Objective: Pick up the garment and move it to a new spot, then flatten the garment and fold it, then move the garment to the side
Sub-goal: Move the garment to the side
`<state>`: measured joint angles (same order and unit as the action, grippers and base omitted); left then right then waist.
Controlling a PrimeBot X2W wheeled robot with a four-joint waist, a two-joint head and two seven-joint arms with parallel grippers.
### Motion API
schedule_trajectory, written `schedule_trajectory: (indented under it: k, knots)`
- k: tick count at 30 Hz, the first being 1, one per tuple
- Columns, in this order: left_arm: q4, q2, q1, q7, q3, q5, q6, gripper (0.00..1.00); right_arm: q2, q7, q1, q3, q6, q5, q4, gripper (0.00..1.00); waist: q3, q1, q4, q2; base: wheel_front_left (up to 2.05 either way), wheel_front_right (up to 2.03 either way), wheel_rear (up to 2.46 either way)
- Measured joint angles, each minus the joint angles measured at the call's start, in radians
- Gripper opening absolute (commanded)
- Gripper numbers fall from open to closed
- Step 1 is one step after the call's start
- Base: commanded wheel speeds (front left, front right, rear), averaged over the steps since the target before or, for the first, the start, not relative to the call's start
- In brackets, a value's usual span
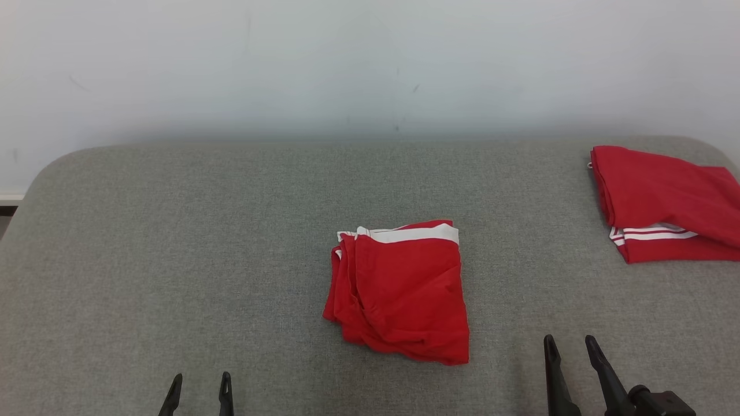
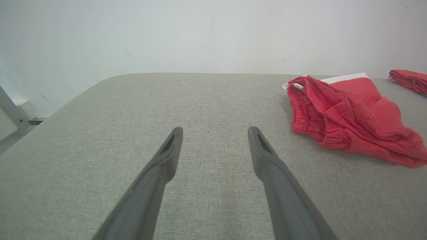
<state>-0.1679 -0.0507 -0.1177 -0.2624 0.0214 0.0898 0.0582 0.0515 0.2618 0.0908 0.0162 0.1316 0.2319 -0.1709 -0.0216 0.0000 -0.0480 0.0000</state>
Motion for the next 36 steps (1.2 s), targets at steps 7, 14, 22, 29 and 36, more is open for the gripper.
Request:
schedule_trajectory:
  k: [7,14,22,29,36]
  knots:
    - [-0.001,0.0,0.001,0.0,0.001,0.005,-0.005,1.0,0.0,0.0,-0.053,-0.026,0.0,-0.017,-0.021,1.0,-0.011,0.0,-0.004,0.0,0.0,0.0,0.0]
    - [0.0,0.0,0.022,0.0,0.013,0.01,-0.005,1.0,0.0,0.002,-0.196,-0.071,0.0,-0.033,-0.162,1.0,-0.037,0.0,-0.016,0.0,0.0,0.0,0.0]
    - [-0.008,0.0,0.049,0.0,0.033,0.019,0.001,1.0,0.0,0.002,-0.41,-0.093,0.0,-0.051,-0.406,1.0,-0.078,0.0001,-0.058,0.0001,0.0,0.0,0.0]
    - [-0.012,0.0,0.064,0.0,0.044,0.025,-0.001,1.0,0.0,0.002,-0.546,-0.091,0.0,-0.061,-0.638,1.0,-0.113,0.0001,-0.101,0.0001,0.0,0.0,0.0]
    - [-0.019,0.0,0.082,0.0,0.052,0.029,-0.002,1.0,0.001,0.004,-0.629,-0.1,0.0,-0.059,-0.827,0.6,-0.134,0.0001,-0.129,0.0001,0.0,0.0,0.0]
